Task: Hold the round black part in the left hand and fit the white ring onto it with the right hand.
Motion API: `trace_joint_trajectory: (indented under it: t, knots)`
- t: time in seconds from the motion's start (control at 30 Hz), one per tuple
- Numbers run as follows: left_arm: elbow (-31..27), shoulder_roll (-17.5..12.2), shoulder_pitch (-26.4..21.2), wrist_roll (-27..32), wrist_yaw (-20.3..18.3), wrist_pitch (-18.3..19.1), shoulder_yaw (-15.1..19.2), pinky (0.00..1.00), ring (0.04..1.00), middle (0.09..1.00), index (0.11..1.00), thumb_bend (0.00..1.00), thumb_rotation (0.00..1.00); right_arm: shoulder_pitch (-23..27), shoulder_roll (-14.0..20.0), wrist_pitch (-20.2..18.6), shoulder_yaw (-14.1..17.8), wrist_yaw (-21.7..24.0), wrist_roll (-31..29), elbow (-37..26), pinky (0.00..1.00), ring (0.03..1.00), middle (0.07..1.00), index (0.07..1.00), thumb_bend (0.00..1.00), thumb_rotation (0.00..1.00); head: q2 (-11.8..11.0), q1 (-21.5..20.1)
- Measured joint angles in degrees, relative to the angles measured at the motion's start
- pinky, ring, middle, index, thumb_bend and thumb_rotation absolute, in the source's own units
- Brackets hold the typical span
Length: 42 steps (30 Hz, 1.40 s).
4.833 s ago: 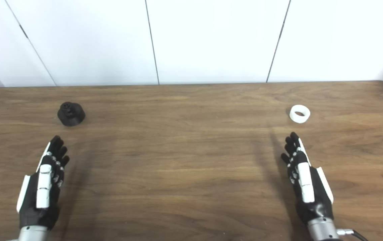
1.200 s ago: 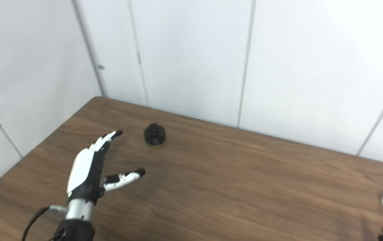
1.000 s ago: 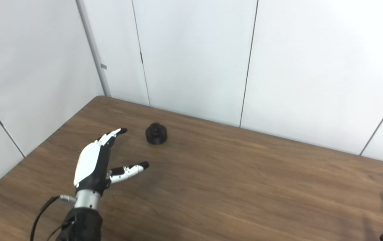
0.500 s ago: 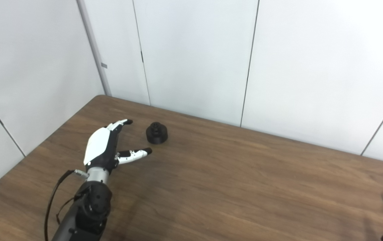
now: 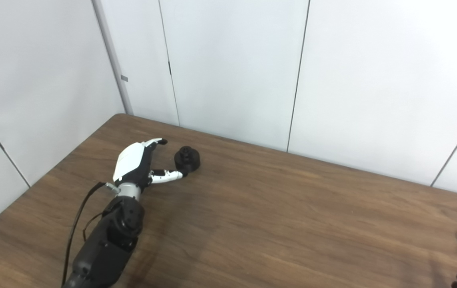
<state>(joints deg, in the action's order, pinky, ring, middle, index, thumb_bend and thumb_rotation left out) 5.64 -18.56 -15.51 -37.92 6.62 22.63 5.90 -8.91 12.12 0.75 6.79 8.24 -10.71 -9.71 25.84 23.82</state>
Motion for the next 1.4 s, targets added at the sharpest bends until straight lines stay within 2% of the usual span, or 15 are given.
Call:
trace_joint_trajectory:
  t: [0.47, 0.9, 1.4]
  knots:
    - [7.00, -2.30, -5.37, 0.46, -1.99, 3.81, -4.02, 1.00, 0.994, 0.942, 0.848, 0.97, 0.39, -0.69, -0.49, -0.34, 0.00, -0.41, 0.61, -1.02, 1.00, 1.000, 1.000, 1.000, 0.50, 1.00, 0.00, -0.97]
    - [10.38, -3.06, -7.91, 0.82, -3.43, 4.18, -5.87, 1.00, 0.997, 0.948, 0.843, 1.00, 0.38, -1.42, -0.67, -0.68, 0.03, -1.14, 1.13, -1.94, 1.00, 1.000, 0.987, 1.000, 0.51, 1.00, 0.26, -2.02]
    - [13.43, -3.10, -9.58, 2.18, -3.37, 4.18, -7.70, 1.00, 0.992, 0.936, 0.795, 0.95, 0.35, -2.08, -0.72, -2.23, 0.08, -1.39, 0.93, -3.56, 1.00, 1.000, 0.995, 1.000, 0.53, 1.00, 0.88, -2.46]
